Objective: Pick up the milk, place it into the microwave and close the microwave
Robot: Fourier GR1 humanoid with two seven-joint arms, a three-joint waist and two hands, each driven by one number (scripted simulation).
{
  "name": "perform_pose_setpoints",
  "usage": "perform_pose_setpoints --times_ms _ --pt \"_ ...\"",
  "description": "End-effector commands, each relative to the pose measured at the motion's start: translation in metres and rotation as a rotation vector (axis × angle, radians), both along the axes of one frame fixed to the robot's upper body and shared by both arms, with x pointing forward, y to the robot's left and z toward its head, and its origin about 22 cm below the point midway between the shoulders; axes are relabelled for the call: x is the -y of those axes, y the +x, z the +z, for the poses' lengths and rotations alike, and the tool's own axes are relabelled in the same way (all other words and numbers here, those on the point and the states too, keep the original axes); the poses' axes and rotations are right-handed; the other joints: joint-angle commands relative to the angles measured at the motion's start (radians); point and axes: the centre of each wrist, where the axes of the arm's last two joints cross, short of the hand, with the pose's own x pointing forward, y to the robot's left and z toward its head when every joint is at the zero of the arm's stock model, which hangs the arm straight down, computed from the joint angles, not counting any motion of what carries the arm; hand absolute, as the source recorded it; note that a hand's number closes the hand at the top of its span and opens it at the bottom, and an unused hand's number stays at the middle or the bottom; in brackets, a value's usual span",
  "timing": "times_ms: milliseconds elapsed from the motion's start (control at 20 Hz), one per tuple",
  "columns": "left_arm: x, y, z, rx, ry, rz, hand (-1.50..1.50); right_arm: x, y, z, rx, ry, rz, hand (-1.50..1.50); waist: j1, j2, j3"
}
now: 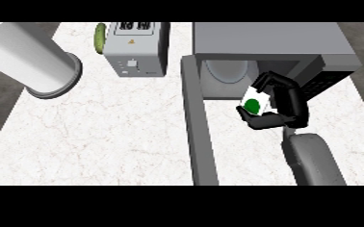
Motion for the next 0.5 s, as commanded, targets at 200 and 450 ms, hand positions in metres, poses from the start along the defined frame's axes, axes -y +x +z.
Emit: perform_pose_setpoints --times_ms 200,450 --pt "-0.015 0.02 0.004 0.002 0.003 0.016 -1.5 -0.016 0.057 0.012 -0.062 -0.059 -0.021 1.5 0.007 0.006 0.001" --pt "-0.016 0.005 -0.009 -0.004 0.002 -0.013 -1.5 -0.041 0.076 0.028 -0.024 -0.074 -0.029 1.5 0.033 0.007 0.0"
